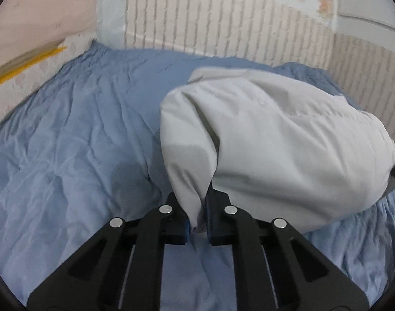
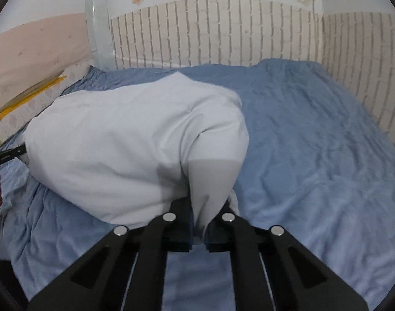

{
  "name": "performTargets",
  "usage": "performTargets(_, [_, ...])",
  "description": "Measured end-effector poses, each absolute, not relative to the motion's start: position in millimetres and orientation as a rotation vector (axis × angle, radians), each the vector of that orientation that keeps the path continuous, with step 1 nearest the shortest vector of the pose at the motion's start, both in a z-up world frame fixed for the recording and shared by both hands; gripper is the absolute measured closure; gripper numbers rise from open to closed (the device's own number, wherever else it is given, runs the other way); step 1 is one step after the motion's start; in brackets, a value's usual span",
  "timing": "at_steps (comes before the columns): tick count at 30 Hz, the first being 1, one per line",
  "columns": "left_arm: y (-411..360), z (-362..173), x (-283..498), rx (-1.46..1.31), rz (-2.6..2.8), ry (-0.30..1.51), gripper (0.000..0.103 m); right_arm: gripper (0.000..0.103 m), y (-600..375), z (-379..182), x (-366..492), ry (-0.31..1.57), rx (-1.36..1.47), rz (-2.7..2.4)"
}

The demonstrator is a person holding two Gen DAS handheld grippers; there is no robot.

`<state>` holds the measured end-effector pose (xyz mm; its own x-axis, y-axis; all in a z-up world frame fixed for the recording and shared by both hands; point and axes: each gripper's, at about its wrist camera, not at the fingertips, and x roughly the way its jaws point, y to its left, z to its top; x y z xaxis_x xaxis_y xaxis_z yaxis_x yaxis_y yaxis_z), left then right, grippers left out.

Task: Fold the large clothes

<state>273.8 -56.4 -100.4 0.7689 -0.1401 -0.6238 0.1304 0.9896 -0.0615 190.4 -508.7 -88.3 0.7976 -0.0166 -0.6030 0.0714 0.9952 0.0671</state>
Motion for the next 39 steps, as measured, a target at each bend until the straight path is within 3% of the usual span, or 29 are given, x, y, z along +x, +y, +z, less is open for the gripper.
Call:
performTargets(2, [-62, -105, 254, 0.007, -0.152, 0.693, 0.094, 0.086, -515, -89, 181, 0.690, 0.101, -0.079])
performTargets(3, [-64, -107, 246, 0.010, -0.143, 0.700, 0.088, 0.072, -517, -90, 174, 0.702, 0.103, -0.110])
performTargets(4, [-65, -108, 238, 0.013, -0.126, 0.698, 0.083, 0.041, -518, -89, 162, 0.698, 0.108, -0.165])
performTargets(5, [-62, -107, 232, -0.001, -0.107, 0.683, 0.073, 0.021, -515, -82, 144, 0.658, 0.123, -0.226])
performTargets(6, [-59, -102, 220, -0.028, -0.091, 0.657, 0.048, 0.006, -510, -74, 129, 0.611, 0.143, -0.257])
performTargets(7, [-56, -91, 200, -0.063, -0.065, 0.600, 0.033, 0.006, -498, -56, 97, 0.519, 0.188, -0.305])
performTargets(8, [-55, -78, 179, -0.094, -0.039, 0.539, 0.011, 0.006, -489, -48, 81, 0.483, 0.209, -0.327])
performTargets(9, [-54, -67, 158, -0.131, -0.026, 0.469, 0.003, 0.002, -467, -33, 51, 0.414, 0.249, -0.336])
performTargets(13, [-79, -52, 87, -0.138, -0.055, 0.343, 0.003, 0.002, -394, -24, -8, 0.293, 0.264, -0.303])
performTargets(16, [-111, -46, 57, -0.044, -0.084, 0.259, 0.003, 0.002, -336, -16, 0, 0.394, 0.016, -0.266])
performTargets(18, [-109, -30, 41, -0.050, -0.119, 0.210, 0.003, 0.002, -311, 7, -15, 0.289, -0.078, -0.308])
performTargets(25, [-127, -39, 66, 0.041, -0.203, 0.378, 0.003, 0.002, -276, 46, -15, 0.263, 0.087, -0.324])
performTargets(30, [-122, -26, 69, 0.106, -0.215, 0.396, 0.003, 0.002, -238, 34, 7, 0.274, 0.195, -0.324])
performTargets(34, [-99, -27, 55, 0.038, -0.274, 0.279, 0.003, 0.002, -203, 31, 16, 0.257, 0.105, -0.286])
performTargets(36, [-93, -36, 66, 0.001, -0.235, 0.315, 0.003, 0.002, -185, 33, 20, 0.352, -0.058, -0.265])
performTargets(39, [-56, -42, 85, -0.052, -0.138, 0.418, 0.003, 0.002, -185, 47, 13, 0.330, -0.146, -0.223])
